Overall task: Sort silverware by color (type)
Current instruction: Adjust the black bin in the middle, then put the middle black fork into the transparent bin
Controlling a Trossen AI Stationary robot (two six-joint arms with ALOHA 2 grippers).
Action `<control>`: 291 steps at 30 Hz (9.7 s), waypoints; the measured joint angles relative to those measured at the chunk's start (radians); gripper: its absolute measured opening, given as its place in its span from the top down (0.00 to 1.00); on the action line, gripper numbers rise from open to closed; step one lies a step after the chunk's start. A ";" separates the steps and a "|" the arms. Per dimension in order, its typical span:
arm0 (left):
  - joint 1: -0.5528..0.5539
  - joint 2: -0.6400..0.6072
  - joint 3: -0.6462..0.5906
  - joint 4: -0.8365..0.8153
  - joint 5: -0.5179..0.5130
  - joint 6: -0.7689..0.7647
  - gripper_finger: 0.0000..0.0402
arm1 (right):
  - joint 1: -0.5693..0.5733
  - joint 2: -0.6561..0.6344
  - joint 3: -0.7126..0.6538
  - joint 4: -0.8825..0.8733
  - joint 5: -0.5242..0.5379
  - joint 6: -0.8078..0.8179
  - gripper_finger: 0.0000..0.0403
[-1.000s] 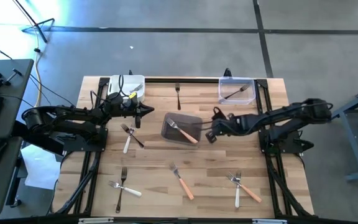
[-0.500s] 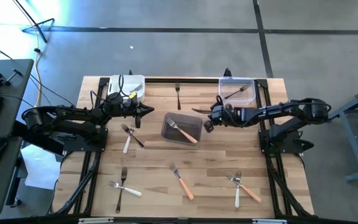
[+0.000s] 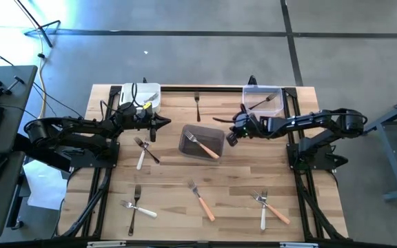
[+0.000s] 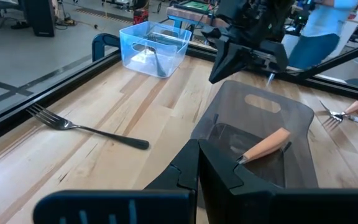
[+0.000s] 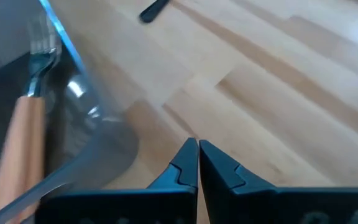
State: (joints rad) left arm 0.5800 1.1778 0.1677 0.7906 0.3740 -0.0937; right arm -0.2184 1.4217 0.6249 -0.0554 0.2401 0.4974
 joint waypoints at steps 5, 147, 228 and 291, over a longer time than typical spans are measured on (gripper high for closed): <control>0.000 0.000 0.000 -0.002 0.000 0.000 1.00 | -0.001 0.000 0.002 0.008 -0.060 -0.002 1.00; -0.109 0.417 0.276 -0.036 -0.106 0.027 1.00 | 0.338 0.107 0.256 -0.264 -0.059 -0.001 1.00; -0.470 0.372 0.594 -1.666 -0.417 0.654 0.79 | -0.206 -0.240 -0.033 0.043 -0.324 -0.585 1.00; -0.555 0.317 1.087 -1.925 -0.661 0.892 1.00 | -0.146 -0.534 -0.033 -0.199 -0.275 -0.523 1.00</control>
State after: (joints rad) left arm 0.0248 1.4949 1.2547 -1.1344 -0.2868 0.7985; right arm -0.3641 0.8879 0.5922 -0.2548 -0.0345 -0.0261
